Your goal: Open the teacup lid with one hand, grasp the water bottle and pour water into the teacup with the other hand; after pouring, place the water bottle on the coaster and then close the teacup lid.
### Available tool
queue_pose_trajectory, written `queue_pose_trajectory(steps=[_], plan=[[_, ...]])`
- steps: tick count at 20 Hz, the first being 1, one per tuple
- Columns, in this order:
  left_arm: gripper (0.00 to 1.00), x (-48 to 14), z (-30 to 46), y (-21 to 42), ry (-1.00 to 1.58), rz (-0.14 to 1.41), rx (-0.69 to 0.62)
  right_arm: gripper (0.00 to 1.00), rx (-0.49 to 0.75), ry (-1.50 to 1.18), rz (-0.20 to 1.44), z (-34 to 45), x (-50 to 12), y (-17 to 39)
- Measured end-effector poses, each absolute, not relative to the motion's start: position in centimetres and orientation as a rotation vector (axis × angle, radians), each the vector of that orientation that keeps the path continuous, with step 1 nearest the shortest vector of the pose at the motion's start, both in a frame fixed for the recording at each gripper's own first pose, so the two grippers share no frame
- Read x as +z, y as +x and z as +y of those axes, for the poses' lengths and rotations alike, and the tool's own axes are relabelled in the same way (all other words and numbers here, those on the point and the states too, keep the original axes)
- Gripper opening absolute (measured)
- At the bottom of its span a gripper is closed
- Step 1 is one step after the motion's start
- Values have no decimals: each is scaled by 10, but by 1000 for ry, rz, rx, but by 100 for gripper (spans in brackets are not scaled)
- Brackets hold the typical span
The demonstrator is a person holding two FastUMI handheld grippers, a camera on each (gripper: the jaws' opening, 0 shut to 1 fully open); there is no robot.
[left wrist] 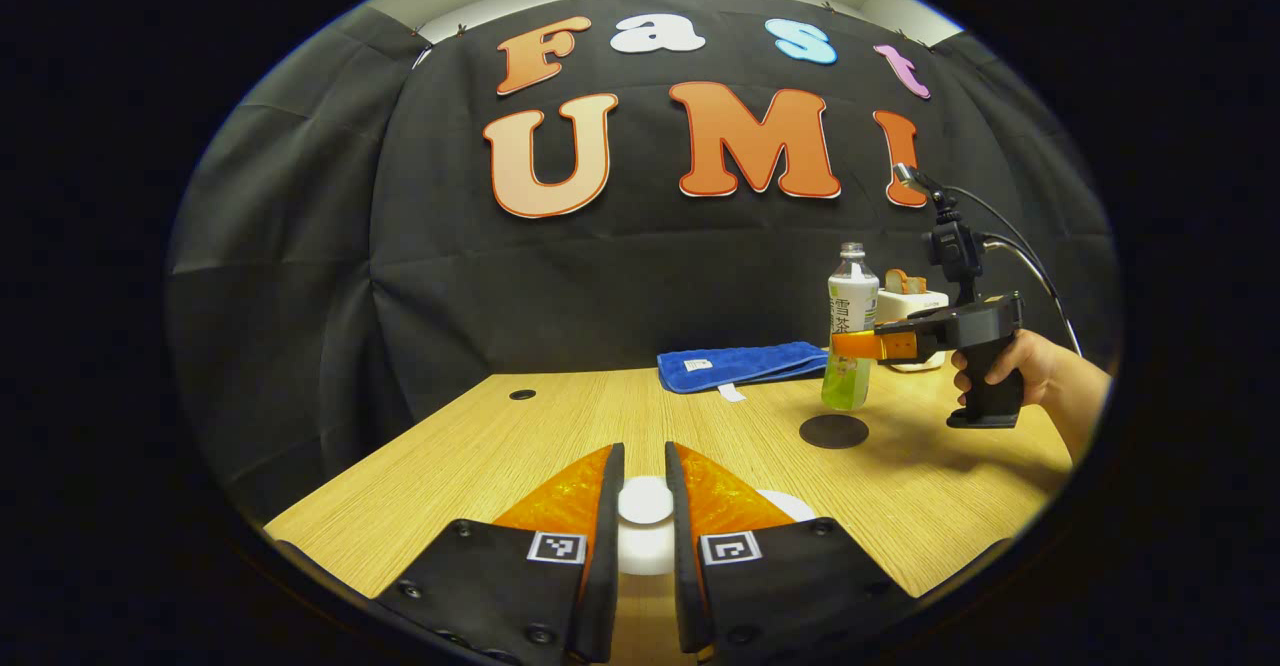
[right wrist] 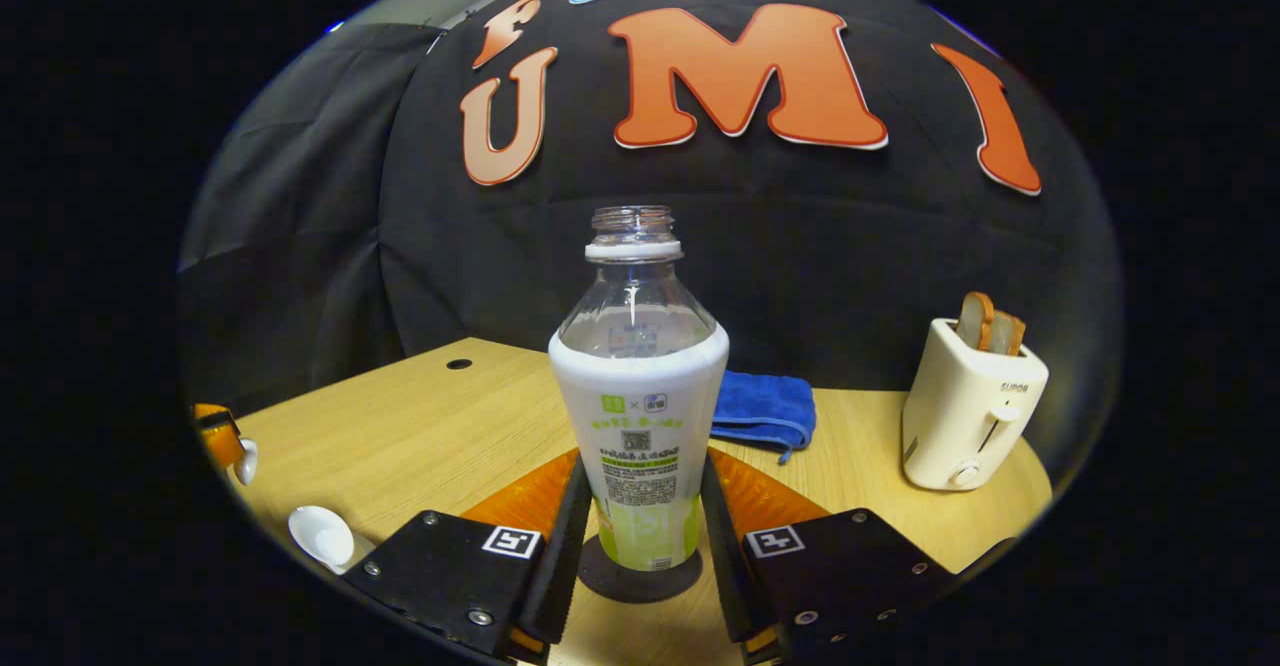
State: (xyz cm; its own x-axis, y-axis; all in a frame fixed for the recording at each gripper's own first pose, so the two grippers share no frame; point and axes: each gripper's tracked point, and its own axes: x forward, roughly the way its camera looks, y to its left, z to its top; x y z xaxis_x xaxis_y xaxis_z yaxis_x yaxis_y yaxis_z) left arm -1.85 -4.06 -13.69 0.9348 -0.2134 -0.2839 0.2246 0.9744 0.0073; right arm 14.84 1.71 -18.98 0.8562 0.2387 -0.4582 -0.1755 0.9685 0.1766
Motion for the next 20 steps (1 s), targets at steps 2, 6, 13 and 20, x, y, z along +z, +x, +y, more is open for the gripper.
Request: queue_pose_trajectory(steps=[2, 6, 13, 20], plan=[[28, -138, -39, -19, 46, 289, -221, 60, 216, 122, 529, 19, -198, 147], [28, -138, -44, -17, 40, 287, -225, 60, 224, 93, 573, 23, -228, 147], [28, -137, -56, -17, 37, 284, -247, 63, 224, 93, 557, 23, -229, 143], [26, -129, -68, -14, 11, 260, -265, 92, 208, 71, 544, 18, -219, 137]])
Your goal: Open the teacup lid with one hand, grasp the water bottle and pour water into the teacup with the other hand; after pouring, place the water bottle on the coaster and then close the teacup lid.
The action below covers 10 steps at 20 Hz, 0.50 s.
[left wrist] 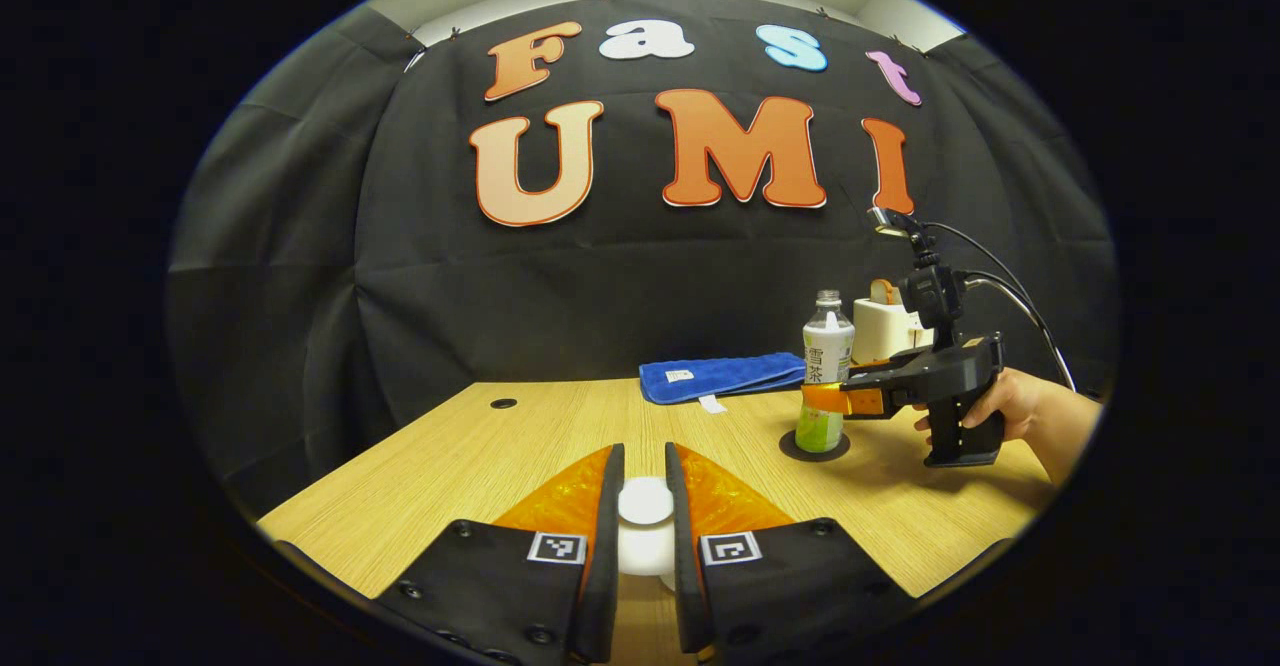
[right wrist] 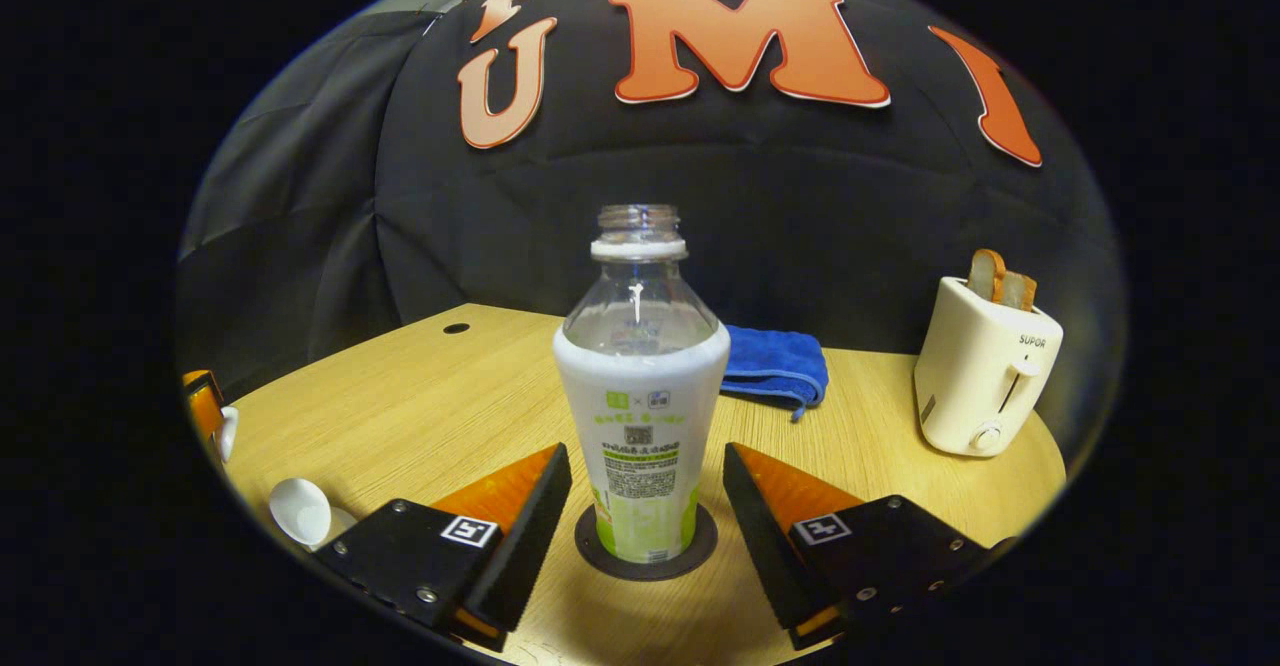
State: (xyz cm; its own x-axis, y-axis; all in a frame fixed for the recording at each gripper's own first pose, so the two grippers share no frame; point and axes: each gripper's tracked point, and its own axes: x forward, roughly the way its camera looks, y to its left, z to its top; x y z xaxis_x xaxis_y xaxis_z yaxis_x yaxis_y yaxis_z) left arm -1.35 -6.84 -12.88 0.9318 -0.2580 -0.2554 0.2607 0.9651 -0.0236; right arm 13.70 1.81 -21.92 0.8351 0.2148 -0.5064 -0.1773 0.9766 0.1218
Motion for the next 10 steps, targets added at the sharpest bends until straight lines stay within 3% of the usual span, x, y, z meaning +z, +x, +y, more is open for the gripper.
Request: queue_pose_trajectory(steps=[1, 10], plan=[[28, -129, -73, -13, 0, 262, -276, 98, 200, 71, 533, 17, -214, 134], [28, -154, -112, -9, -39, 310, -345, 98, 149, 127, 448, -15, -178, 106]])
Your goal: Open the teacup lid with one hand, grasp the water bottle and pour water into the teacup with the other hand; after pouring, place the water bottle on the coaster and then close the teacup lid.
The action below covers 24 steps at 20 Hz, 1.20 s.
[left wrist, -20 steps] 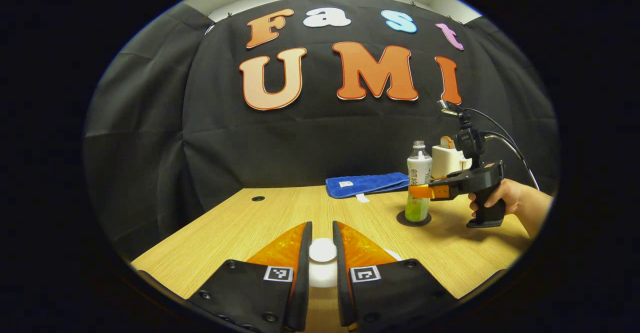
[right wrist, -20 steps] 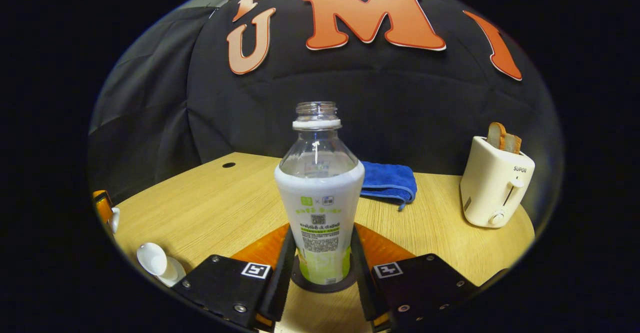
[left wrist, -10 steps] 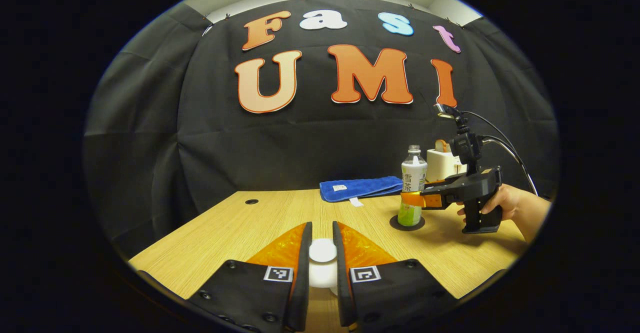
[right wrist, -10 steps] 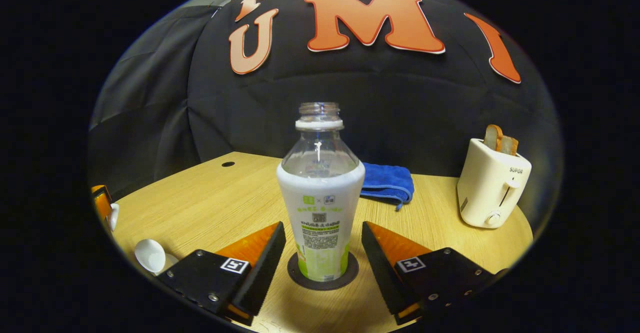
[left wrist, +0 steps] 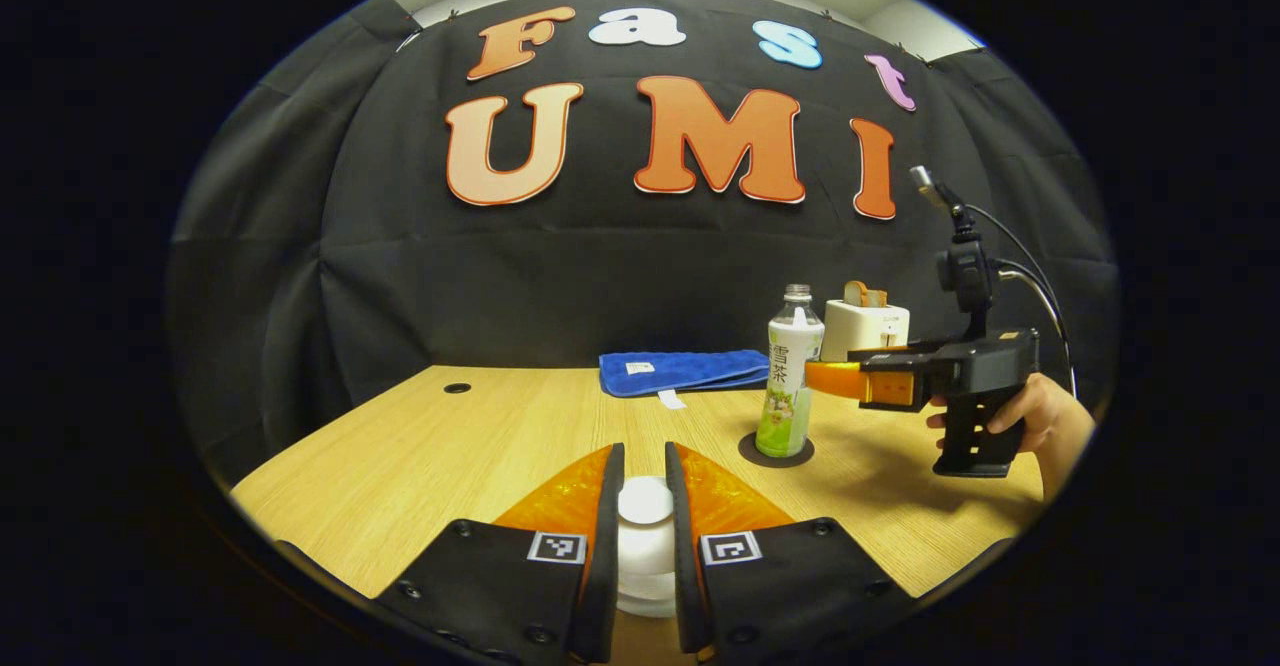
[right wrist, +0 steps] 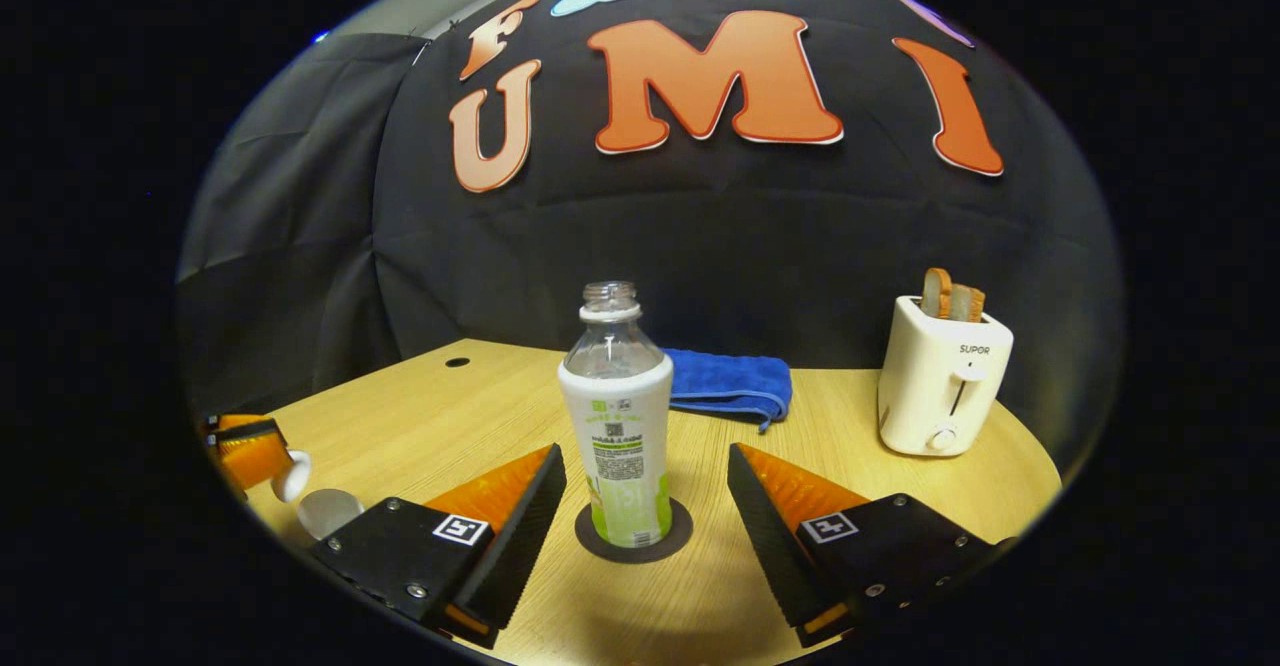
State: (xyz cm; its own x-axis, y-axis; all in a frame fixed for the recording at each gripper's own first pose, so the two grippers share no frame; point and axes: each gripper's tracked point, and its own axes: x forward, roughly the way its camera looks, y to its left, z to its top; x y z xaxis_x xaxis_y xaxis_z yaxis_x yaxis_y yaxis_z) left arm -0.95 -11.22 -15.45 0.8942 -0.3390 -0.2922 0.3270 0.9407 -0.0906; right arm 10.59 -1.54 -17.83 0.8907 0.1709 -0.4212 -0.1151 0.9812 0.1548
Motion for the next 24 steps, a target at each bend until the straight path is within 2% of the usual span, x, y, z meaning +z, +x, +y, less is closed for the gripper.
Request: queue_pose_trajectory(steps=[5, 6, 7, 12, 15, 19, 20, 22, 23, 24], plan=[[28, -183, -118, -13, -13, 371, -342, 98, 116, 150, 395, -34, -159, 90], [25, -187, -119, -13, -10, 379, -343, 97, 111, 150, 387, -37, -156, 87], [28, -190, -121, -14, -12, 392, -345, 97, 108, 153, 381, -39, -154, 84], [28, -196, -120, -13, 30, 403, -330, 97, 91, 181, 359, -49, -146, 67], [35, -194, -120, -13, 43, 397, -327, 97, 74, 168, 338, -55, -139, 61], [89, -175, -122, -12, 30, 338, -320, 97, 24, 116, 354, -66, -148, 51], [98, -167, -122, -11, 35, 316, -315, 97, 23, 106, 352, -66, -145, 48], [100, -149, -123, -7, 33, 274, -304, 97, 21, 89, 331, -64, -134, 43], [95, -138, -123, -6, 21, 253, -302, 97, 23, 87, 316, -62, -126, 41], [99, -126, -124, -4, 10, 231, -300, 97, 25, 91, 303, -60, -118, 40]])
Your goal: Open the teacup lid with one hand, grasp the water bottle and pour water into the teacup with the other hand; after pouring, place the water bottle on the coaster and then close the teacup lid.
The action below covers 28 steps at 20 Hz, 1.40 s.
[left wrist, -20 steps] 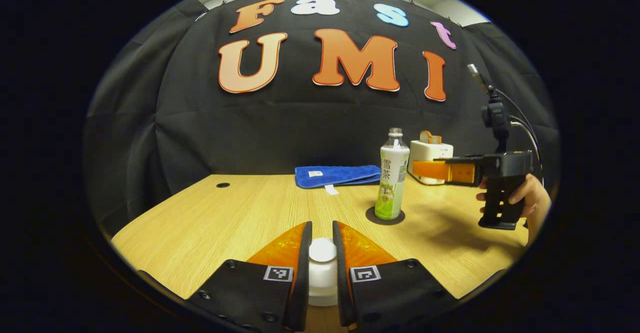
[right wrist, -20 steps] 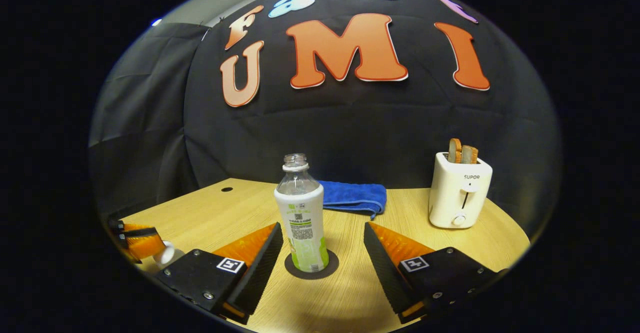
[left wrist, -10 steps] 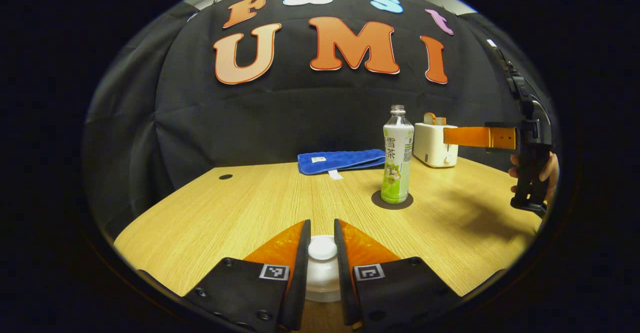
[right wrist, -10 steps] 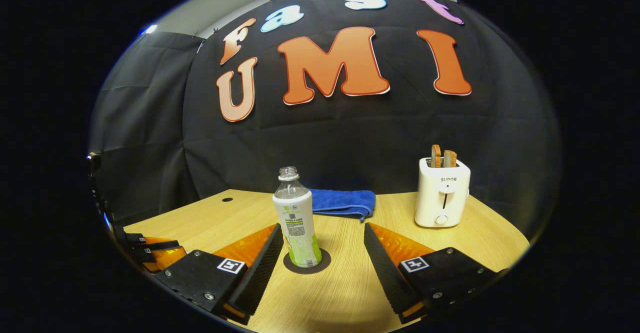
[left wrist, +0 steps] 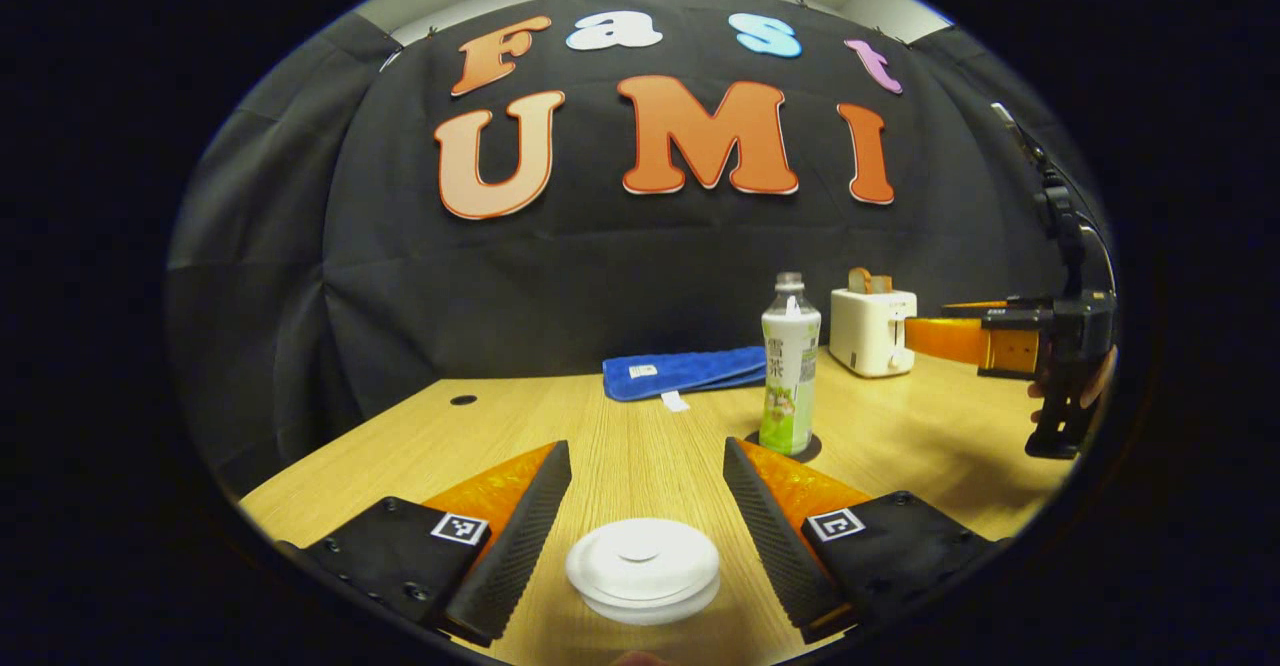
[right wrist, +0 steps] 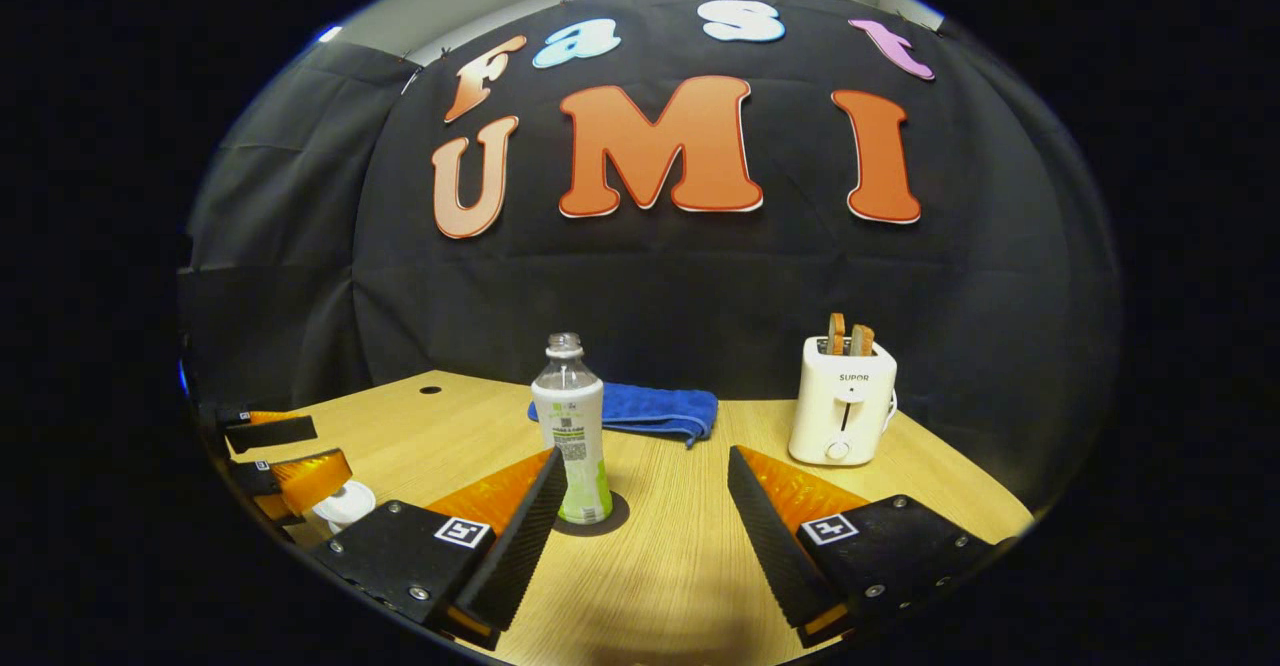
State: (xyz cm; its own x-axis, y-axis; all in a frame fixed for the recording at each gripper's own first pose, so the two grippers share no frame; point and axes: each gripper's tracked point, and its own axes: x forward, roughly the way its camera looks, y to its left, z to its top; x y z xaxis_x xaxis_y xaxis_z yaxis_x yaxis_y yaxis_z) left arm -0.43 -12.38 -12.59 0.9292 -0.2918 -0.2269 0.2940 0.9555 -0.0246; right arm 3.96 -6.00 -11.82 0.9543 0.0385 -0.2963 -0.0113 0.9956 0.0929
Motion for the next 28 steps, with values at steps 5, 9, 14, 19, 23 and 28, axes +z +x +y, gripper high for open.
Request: queue_pose_trajectory(steps=[5, 9, 14, 19, 23, 28], plan=[[100, -74, -112, 8, -42, 155, -242, 97, 12, 82, 229, -53, -81, 29], [95, -32, -105, 7, -80, 90, -226, 97, -8, 38, 202, -53, -61, 18], [95, 0, -97, -2, -86, 41, -206, 97, 13, 28, 183, -43, -44, 5], [95, 8, -95, -13, -104, 49, -193, 97, 32, 23, 148, -38, -24, -13], [95, 8, -95, -20, -120, 64, -206, 97, 32, 18, 127, -39, -10, -29], [96, 9, -96, -25, -75, 60, -214, 97, 24, 9, 113, -39, -2, -36]])
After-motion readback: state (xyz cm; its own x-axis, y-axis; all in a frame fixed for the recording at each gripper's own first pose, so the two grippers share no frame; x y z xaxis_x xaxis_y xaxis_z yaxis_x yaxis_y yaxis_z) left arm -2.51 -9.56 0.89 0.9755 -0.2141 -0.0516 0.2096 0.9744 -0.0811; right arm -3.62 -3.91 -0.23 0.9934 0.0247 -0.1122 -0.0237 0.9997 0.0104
